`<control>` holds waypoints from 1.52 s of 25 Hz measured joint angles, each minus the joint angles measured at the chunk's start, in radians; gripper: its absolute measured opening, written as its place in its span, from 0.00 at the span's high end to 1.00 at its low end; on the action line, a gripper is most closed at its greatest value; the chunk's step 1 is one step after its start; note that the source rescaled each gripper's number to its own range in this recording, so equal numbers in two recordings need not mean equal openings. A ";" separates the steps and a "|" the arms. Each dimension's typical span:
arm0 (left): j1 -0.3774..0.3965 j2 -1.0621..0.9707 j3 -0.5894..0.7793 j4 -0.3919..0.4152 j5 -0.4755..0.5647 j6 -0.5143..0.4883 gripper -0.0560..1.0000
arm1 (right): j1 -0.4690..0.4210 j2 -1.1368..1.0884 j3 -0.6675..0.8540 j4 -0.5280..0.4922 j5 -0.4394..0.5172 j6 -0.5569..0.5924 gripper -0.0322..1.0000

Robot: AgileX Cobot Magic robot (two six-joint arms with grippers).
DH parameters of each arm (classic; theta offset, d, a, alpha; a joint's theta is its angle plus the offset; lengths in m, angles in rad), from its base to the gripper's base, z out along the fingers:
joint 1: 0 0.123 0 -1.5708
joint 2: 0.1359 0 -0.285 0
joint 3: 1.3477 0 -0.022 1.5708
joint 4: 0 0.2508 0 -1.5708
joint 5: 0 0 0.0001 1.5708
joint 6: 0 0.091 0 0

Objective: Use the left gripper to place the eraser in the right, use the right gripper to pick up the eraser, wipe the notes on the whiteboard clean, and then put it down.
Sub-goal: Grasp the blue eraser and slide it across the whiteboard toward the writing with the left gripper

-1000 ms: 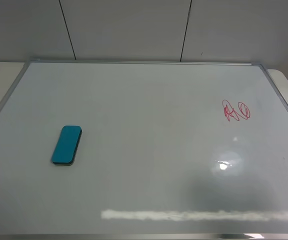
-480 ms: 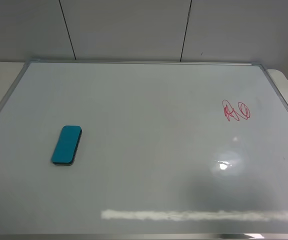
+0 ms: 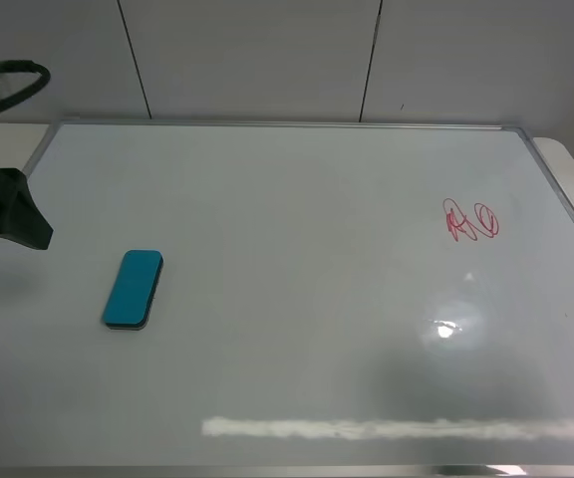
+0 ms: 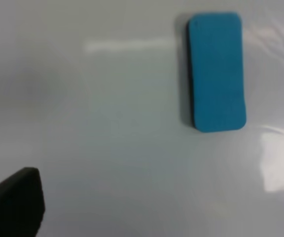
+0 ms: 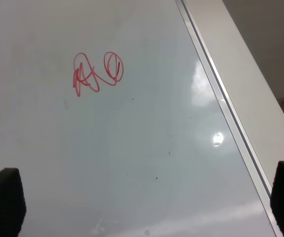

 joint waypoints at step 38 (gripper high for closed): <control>-0.151 0.655 -0.015 -0.189 -0.407 0.015 0.95 | 0.000 0.000 0.000 0.000 0.000 0.000 0.00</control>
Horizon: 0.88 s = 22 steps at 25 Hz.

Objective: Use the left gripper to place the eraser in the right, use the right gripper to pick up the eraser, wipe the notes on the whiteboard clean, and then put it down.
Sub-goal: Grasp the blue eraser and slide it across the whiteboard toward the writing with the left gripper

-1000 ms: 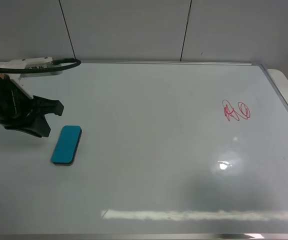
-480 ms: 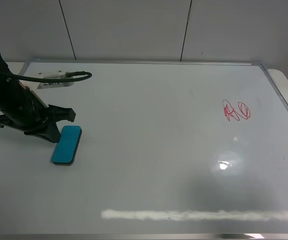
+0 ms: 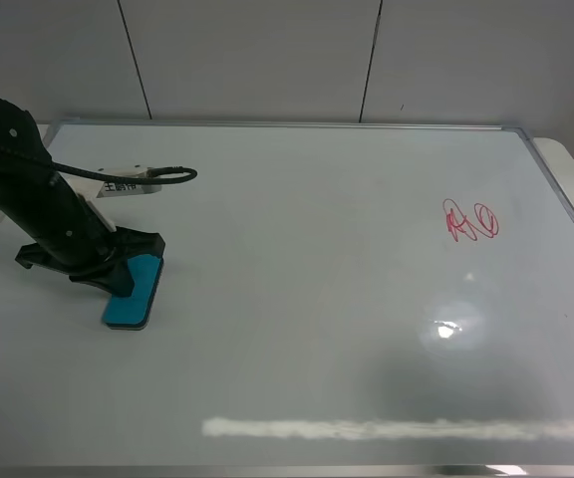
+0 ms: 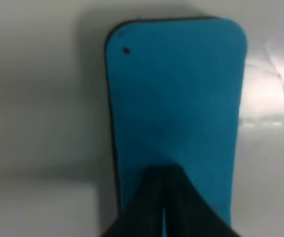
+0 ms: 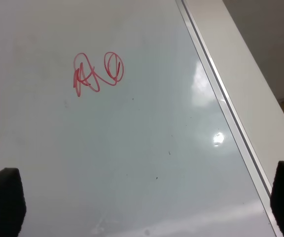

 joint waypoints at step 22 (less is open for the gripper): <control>-0.302 0.219 -0.218 -0.484 -0.017 0.006 0.95 | 0.000 0.000 0.000 0.000 0.000 0.000 0.00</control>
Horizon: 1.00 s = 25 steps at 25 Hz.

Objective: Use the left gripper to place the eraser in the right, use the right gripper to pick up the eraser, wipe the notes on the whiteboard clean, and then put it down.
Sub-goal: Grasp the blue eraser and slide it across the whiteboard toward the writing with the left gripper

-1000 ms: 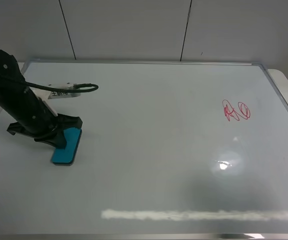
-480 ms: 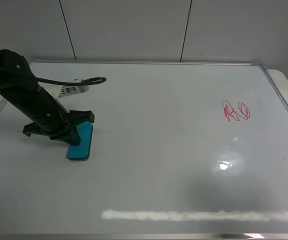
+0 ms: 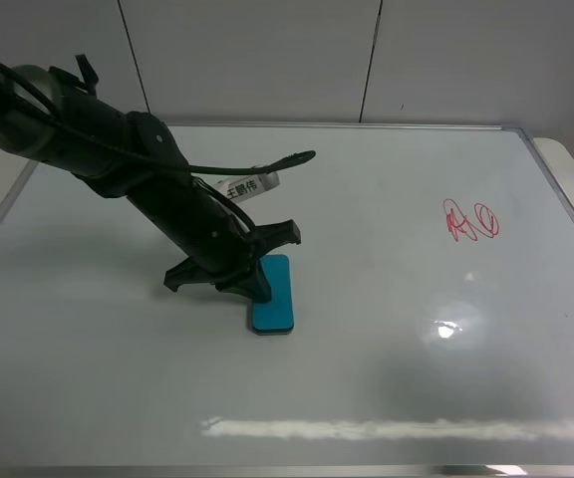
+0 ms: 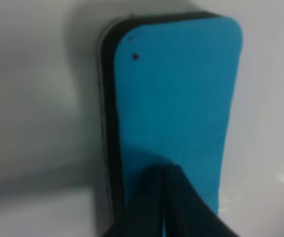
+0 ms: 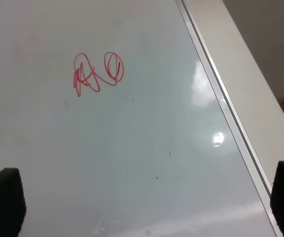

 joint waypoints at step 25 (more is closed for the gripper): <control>-0.329 0.533 -0.862 -0.251 0.003 -0.115 0.95 | 0.000 0.000 0.000 0.000 0.000 0.000 0.00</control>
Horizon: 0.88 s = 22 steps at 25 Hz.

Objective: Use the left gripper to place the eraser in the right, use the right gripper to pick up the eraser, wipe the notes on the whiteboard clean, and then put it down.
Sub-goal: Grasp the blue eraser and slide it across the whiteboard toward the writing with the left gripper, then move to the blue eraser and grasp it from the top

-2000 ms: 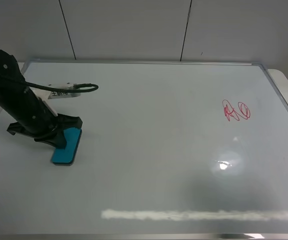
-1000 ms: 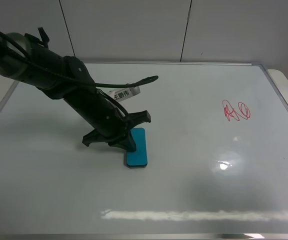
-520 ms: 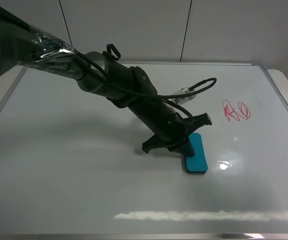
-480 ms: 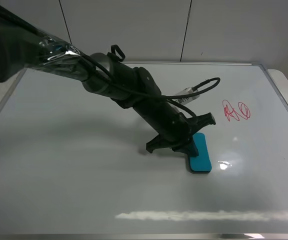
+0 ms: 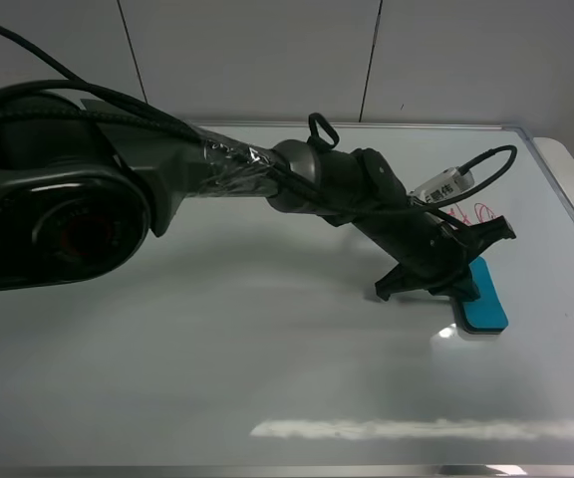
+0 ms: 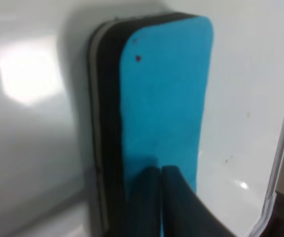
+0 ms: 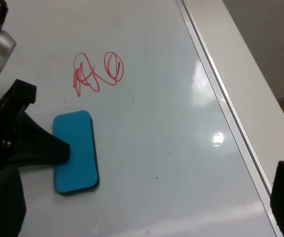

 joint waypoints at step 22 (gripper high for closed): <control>0.076 -0.388 0.156 0.494 -0.021 0.141 0.95 | 0.000 0.000 0.000 0.000 0.000 0.000 0.00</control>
